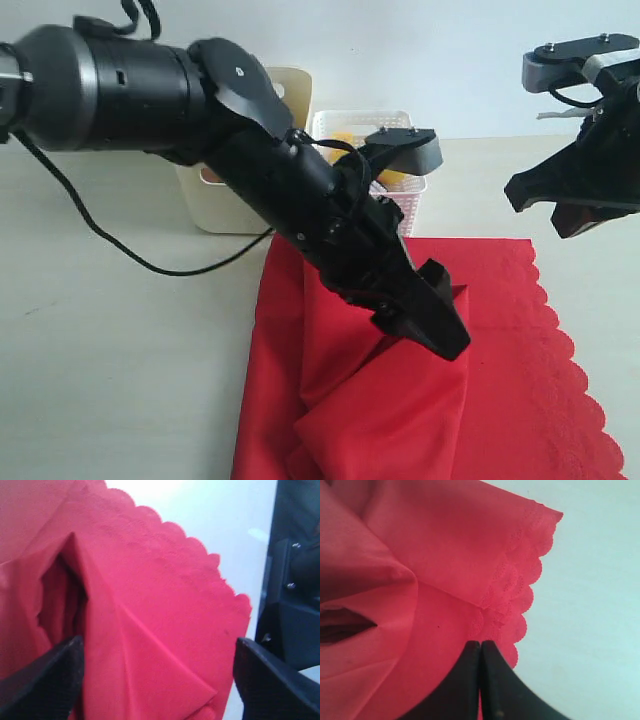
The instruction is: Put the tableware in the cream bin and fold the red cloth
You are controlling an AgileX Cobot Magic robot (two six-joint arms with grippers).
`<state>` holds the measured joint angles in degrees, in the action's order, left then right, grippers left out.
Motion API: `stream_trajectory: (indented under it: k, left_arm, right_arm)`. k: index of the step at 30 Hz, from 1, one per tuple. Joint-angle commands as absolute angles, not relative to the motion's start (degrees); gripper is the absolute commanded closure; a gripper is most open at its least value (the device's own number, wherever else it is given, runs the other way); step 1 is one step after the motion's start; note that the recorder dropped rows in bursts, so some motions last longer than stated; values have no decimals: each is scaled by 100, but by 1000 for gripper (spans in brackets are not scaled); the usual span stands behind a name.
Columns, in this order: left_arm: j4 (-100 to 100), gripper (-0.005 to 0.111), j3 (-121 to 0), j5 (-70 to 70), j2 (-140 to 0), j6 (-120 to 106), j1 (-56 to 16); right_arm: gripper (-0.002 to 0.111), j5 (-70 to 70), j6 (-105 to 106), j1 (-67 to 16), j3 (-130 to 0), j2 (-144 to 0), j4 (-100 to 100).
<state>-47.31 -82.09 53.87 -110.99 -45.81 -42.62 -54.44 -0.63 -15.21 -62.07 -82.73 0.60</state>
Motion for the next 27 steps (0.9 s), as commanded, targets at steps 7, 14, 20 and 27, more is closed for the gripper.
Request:
stream_trajectory:
  k: [7,14,20,27]
  left_arm:
    - [-1719,30,-8263,5720,-10706,-2055,-4072]
    - [-2023,30,-8253,5368,-11181,-1409,-3528]
    - [-2972,30,-8253,5033,-11664,-1855,-3295]
    - [-3435,30,-8253,4906,-12144,-2189,-3255]
  right_arm:
    - [108,-5429,0,-1498,-6275,-8186,-61]
    - [108,-5429,0,-1498,-6275,-8186,-61]
    - [108,-5429,0,-1498,-6275,-8186,-72]
    - [108,-5429,171,-1498,-6275,-8186,-320]
